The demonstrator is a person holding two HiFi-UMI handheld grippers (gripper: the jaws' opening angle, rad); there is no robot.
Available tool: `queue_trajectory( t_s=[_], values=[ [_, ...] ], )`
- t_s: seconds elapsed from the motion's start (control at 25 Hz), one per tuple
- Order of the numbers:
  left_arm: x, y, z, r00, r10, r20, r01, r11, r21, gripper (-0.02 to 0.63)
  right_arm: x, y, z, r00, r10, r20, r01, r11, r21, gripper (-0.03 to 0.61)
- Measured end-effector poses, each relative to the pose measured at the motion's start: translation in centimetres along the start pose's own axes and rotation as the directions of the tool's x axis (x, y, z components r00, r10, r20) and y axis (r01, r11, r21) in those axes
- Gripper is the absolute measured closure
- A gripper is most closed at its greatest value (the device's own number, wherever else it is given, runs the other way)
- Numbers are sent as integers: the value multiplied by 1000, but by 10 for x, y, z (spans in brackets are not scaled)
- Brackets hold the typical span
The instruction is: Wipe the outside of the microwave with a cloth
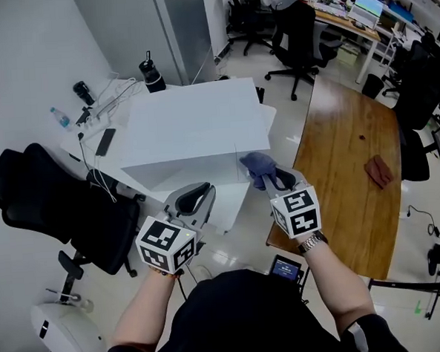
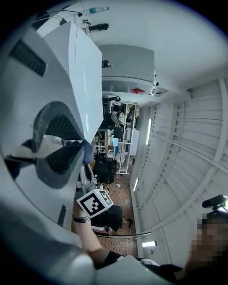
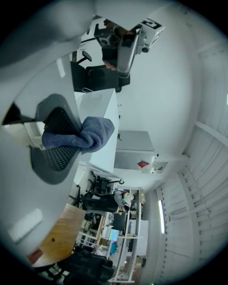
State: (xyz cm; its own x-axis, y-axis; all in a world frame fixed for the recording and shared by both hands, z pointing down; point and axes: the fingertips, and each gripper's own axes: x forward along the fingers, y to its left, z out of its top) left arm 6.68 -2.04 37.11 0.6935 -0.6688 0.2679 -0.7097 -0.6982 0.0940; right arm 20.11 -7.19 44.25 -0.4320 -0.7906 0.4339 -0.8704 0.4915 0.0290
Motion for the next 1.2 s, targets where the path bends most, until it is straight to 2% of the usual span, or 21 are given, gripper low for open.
queue_trajectory(
  t_s=[0.2,0.32,0.4,0.52,0.68,0.76,0.84,0.92,1.0,1.2],
  values=[
    [-4,-2,5,1000,-20,14,20,1000,11,515,-12,39,28,983,175,47,-172,983,-63,508],
    [-8,-4,5,999,-36,12,36,999,13,460,-18,63,41,960,274,63,-265,956,-124,508],
    [-13,-5,3,999,-48,11,48,999,19,425,-23,81,49,934,349,75,-334,929,-162,508],
    [-23,-7,3,998,-69,12,68,997,34,390,-33,110,61,876,475,88,-446,865,-231,508],
    [-41,-13,4,994,-111,16,110,992,70,379,-47,149,71,773,631,66,-576,742,-343,506],
    [-51,-17,5,991,-135,17,132,987,90,388,-50,166,74,726,686,49,-620,685,-383,506],
    [-61,-18,4,989,-145,21,142,985,97,431,-49,181,78,694,719,33,-647,644,-407,506],
    [-70,-11,1,992,-121,28,118,989,94,482,-43,195,80,682,731,20,-657,624,-422,506],
    [-80,3,-2,997,-69,35,65,994,90,523,-34,208,83,682,731,13,-656,619,-432,503],
    [-110,48,-13,995,80,58,-85,993,81,548,-1,240,93,717,697,10,-625,649,-433,459]
  ],
)
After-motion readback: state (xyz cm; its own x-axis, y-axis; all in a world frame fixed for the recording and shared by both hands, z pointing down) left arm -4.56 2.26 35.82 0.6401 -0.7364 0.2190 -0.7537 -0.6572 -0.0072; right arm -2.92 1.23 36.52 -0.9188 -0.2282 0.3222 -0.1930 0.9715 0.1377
